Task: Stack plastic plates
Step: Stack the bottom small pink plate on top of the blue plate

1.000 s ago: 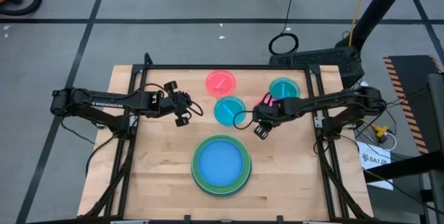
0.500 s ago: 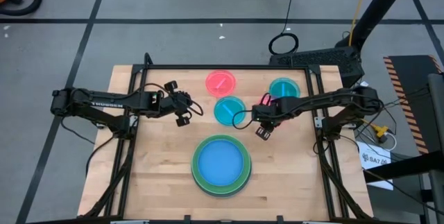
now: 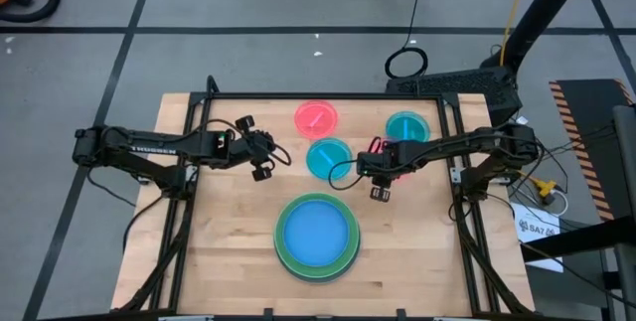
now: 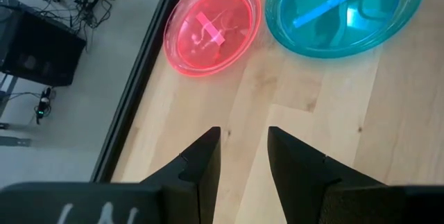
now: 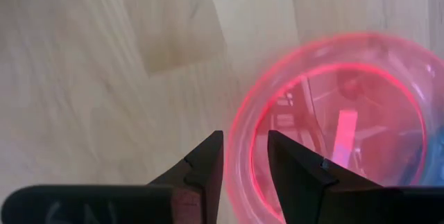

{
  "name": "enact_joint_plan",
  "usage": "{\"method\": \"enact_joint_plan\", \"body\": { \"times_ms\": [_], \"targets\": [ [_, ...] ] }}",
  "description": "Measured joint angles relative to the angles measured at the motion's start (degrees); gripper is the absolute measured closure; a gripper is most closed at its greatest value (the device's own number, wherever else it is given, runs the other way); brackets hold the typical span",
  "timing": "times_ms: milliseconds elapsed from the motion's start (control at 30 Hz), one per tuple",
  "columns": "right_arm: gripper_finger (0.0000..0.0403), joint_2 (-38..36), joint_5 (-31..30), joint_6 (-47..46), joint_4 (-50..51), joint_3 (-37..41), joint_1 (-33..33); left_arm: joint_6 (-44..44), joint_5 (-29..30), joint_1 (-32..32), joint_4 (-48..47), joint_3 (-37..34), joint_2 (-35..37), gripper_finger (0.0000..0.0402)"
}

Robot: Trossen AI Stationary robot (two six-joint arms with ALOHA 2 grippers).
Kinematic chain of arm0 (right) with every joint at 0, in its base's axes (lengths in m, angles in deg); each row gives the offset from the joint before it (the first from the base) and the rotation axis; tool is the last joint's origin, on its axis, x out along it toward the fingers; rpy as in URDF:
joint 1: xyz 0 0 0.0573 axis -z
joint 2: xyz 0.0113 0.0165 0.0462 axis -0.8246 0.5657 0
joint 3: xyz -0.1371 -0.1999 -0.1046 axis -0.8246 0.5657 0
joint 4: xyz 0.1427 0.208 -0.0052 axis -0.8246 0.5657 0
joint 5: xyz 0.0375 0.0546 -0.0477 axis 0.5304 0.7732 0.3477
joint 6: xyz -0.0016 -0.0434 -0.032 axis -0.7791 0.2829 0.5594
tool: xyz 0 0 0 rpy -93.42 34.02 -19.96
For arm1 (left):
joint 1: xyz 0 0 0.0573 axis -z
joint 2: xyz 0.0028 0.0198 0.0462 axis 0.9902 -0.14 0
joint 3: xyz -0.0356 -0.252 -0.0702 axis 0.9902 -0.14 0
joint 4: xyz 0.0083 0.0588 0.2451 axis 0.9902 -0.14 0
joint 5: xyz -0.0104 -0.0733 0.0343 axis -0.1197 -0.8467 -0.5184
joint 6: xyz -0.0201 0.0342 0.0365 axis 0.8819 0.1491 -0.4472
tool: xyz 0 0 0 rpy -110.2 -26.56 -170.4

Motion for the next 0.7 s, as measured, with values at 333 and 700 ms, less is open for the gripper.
{"method": "enact_joint_plan", "body": {
  "times_ms": [333,700],
  "targets": [
    [0.0293,6.74,-1.85,-4.02,-3.45,0.07,-0.12,-1.56,0.0,0.0,-1.46,0.0,0.0,0.0275],
    [0.0349,9.39,-2.84,-7.59,-3.72,-0.15,-0.09,-2.47,0.04,0.01,-1.17,0.0,0.0,0.0275]
  ]
}}
